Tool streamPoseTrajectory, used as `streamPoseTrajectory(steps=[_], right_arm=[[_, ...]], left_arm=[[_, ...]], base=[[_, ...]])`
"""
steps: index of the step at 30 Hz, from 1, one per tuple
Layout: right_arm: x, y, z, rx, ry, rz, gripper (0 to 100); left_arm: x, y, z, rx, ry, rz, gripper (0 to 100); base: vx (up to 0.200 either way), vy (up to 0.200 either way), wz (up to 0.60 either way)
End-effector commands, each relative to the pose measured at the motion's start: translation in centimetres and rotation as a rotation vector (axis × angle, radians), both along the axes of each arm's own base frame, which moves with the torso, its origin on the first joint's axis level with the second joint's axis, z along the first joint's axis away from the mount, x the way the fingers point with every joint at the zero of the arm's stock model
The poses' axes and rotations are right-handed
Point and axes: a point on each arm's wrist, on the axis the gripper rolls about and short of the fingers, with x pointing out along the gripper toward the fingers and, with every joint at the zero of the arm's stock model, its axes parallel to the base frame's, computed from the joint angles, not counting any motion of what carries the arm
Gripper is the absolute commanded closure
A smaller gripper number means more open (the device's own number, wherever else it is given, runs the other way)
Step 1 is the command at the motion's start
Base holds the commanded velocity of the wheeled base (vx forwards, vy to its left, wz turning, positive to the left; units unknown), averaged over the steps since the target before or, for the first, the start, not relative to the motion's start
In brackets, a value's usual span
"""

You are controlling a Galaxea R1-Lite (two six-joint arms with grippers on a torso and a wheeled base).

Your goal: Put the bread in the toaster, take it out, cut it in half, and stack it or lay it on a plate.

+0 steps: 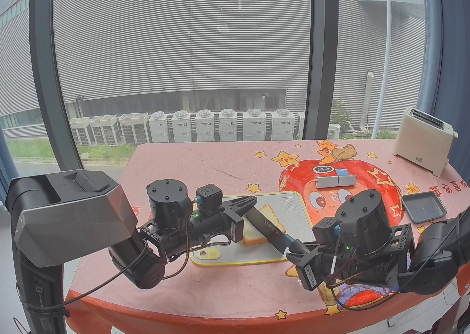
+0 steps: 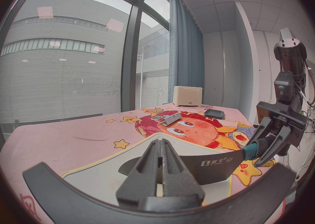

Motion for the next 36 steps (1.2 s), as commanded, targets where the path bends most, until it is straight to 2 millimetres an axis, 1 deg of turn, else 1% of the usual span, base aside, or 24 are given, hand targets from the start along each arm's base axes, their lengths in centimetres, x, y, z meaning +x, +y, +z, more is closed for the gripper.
streamPoseTrajectory(steps=[1, 2, 3, 7, 11, 13, 14, 21, 29, 36], right_arm=[[0.0, 0.0, 0.0, 0.001, -0.002, 0.001, 100], [0.0, 0.0, -0.1, -0.001, 0.001, 0.002, 100], [-0.1, 0.0, -0.1, -0.002, 0.001, 0.001, 100], [-0.1, 0.0, 0.0, -0.001, 0.0, 0.001, 100], [-0.1, 0.0, -0.1, -0.002, 0.001, 0.003, 100], [-0.1, 0.0, 0.0, -0.001, 0.0, 0.003, 100], [-0.1, 0.0, 0.1, 0.002, -0.003, 0.001, 100], [0.0, -0.1, 0.4, 0.013, -0.013, -0.002, 100], [0.0, -0.2, 1.1, 0.034, -0.029, -0.003, 100], [0.1, -0.1, -0.1, -0.002, 0.002, -0.004, 100]], left_arm=[[-0.4, -0.7, 2.2, -0.043, -0.061, -0.02, 100], [-0.5, -0.8, 2.7, -0.057, -0.066, -0.023, 100], [-0.5, -0.9, 2.7, -0.06, -0.065, -0.025, 100], [-0.9, -1.0, 2.6, -0.057, -0.057, -0.033, 100], [-0.9, -1.0, 1.9, -0.045, -0.04, -0.033, 100], [-0.7, -1.0, 1.5, -0.038, -0.029, -0.03, 100], [-0.5, -1.0, 0.6, -0.025, -0.01, -0.026, 100], [-0.1, -1.0, -1.6, 0.004, 0.033, -0.015, 100], [-0.1, -1.0, -1.7, 0.006, 0.033, -0.008, 100], [-0.1, -1.0, -1.1, -0.004, 0.018, -0.008, 100]], base=[[0.0, 0.0, 0.0], [0.0, 0.0, 0.0], [0.0, 0.0, 0.0], [0.0, 0.0, 0.0], [0.0, 0.0, 0.0], [0.0, 0.0, 0.0], [0.0, 0.0, 0.0], [0.0, 0.0, 0.0], [0.0, 0.0, 0.0], [0.0, 0.0, 0.0]])
